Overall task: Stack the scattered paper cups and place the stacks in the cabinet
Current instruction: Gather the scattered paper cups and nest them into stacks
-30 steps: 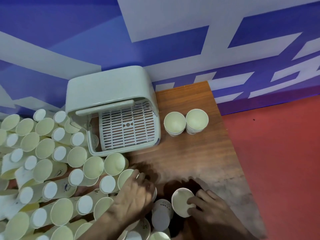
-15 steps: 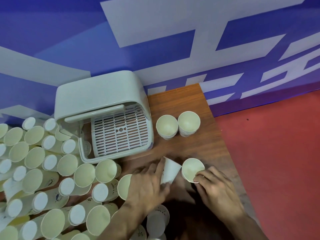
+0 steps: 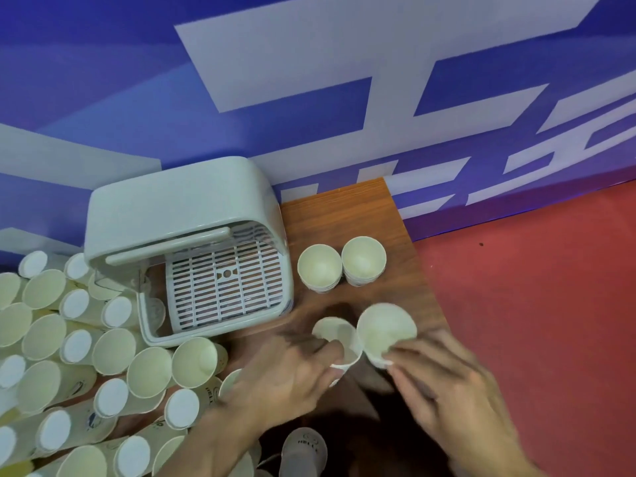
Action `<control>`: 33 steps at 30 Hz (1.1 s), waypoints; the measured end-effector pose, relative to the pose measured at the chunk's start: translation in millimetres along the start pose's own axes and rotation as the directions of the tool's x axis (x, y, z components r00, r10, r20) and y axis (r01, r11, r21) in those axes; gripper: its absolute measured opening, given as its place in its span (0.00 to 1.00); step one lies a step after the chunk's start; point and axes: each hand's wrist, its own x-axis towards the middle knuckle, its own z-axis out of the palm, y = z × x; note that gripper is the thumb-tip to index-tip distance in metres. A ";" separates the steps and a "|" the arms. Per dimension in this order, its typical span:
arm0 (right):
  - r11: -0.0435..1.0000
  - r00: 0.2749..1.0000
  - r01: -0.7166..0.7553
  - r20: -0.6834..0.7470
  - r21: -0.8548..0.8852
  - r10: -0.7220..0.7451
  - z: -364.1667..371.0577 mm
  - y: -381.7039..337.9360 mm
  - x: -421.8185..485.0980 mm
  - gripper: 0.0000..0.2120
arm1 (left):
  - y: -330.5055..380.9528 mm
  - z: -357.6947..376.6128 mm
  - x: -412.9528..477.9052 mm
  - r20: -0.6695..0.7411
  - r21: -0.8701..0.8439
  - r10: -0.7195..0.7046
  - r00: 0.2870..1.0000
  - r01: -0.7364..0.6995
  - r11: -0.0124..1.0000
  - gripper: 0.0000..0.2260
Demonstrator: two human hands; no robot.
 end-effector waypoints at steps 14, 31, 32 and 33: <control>0.997 0.990 -0.025 -0.138 -0.075 0.014 14.6 28.0 93.3 0.04 | -31.2 -24.2 39.0 -0.466 -0.094 -0.243 0.851 0.225 0.970 0.06; 0.998 0.998 -0.055 0.013 0.006 0.055 63.6 70.6 92.3 0.05 | -54.2 30.7 66.4 -0.329 0.117 -0.199 0.923 0.249 0.961 0.13; 0.998 0.998 -0.060 0.008 0.007 0.060 65.0 70.6 92.0 0.06 | -54.1 30.8 66.3 -0.320 0.118 -0.197 0.927 0.245 0.962 0.13; 0.998 0.998 -0.070 0.009 -0.004 0.070 65.3 69.3 92.0 0.07 | -53.6 29.7 65.3 -0.318 0.116 -0.191 0.929 0.238 0.964 0.12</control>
